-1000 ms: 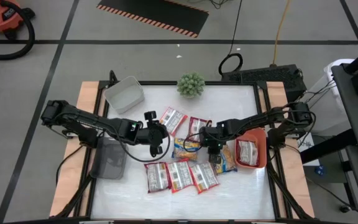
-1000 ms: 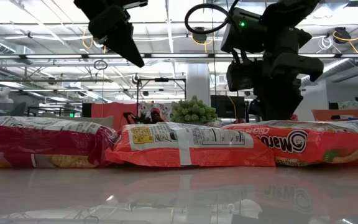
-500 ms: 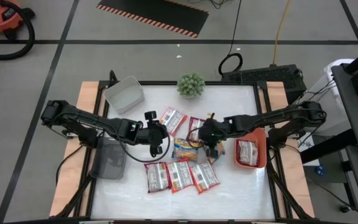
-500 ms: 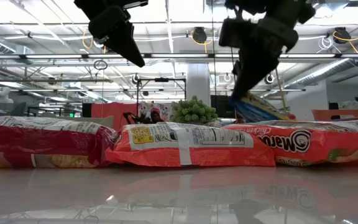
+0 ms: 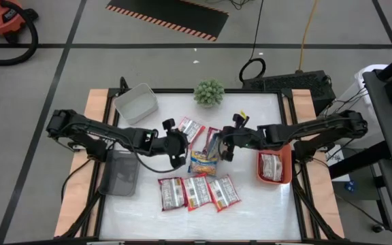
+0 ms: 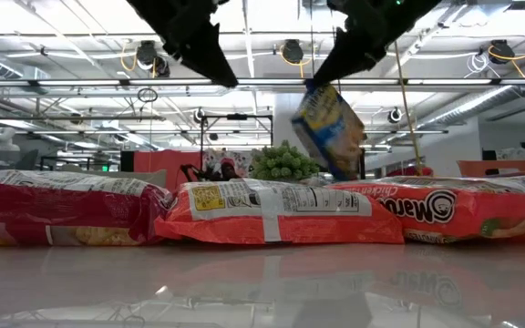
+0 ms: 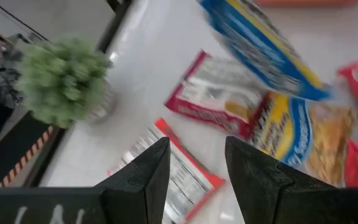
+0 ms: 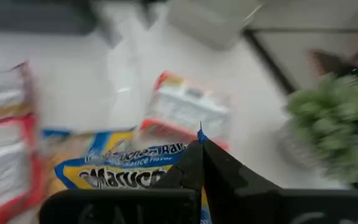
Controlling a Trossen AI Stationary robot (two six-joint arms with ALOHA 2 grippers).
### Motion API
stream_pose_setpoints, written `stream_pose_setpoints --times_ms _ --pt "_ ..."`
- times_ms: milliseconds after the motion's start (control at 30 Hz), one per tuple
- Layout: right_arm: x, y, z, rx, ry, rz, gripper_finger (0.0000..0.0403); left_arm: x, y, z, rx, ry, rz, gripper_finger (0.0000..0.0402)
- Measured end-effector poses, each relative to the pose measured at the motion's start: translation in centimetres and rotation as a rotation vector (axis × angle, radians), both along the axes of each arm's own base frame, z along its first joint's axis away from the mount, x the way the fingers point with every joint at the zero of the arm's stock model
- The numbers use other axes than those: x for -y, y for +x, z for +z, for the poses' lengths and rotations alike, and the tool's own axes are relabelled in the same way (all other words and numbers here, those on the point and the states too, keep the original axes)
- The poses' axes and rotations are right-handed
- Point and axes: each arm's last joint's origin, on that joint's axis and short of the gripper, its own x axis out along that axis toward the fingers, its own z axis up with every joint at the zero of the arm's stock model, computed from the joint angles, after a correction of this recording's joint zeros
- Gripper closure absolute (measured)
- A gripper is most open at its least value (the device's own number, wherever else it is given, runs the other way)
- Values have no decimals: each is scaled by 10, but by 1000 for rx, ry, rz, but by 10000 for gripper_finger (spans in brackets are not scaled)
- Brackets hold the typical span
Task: Sort Maruchan noodles
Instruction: Put the blue bag into the white bin
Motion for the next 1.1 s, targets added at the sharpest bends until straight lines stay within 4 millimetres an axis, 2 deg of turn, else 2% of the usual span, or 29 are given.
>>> stream_pose_setpoints --times_ms 100,333,500,667,933,1100 --pt "-1 1 3 26 -64 -26 403 3 6 -3 22 -6 -3 229" --pt "-6 6 13 116 -145 -37 403 10 27 -22 60 -2 -35 159" --pt "-11 6 16 132 -200 -59 403 10 43 -32 134 -8 -23 129" --pt "-12 5 16 129 -211 -69 403 6 52 -31 228 -42 14 126" --pt "-11 6 18 159 -218 -113 403 1 54 -30 274 -84 55 126" --pt "-15 15 18 219 -185 -65 403 -7 55 -29 279 -76 73 126"
